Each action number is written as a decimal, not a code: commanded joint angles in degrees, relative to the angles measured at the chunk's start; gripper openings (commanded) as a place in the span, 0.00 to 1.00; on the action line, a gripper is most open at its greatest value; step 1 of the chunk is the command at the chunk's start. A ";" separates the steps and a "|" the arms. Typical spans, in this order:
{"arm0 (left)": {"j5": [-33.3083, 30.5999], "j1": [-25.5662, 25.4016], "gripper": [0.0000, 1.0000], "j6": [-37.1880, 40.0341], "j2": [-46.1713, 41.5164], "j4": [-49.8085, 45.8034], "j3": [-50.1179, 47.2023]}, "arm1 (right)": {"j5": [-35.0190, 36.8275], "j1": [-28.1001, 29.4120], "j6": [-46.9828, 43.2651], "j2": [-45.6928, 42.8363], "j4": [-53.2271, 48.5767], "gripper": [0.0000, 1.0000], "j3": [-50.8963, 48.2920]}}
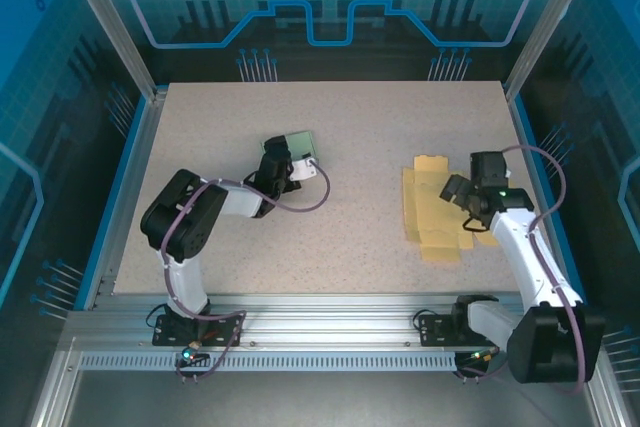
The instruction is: Fold the paper box
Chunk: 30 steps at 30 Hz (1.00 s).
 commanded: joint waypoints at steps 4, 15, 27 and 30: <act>-6.10 -4.73 0.99 -2.28 -10.43 9.77 -7.06 | -6.11 -14.02 -2.96 -2.64 1.94 1.00 -4.28; -8.35 -7.53 0.99 -52.75 -32.34 -3.45 -9.69 | -7.20 -28.27 -7.50 14.87 6.68 1.00 0.35; -0.88 -5.83 0.99 -94.15 -37.90 -23.92 -6.47 | -17.20 -26.11 -9.04 34.67 9.89 1.00 8.62; 1.89 -5.88 0.99 -100.02 -36.29 -24.32 -6.55 | -17.33 -21.33 -9.72 37.27 9.77 0.94 9.92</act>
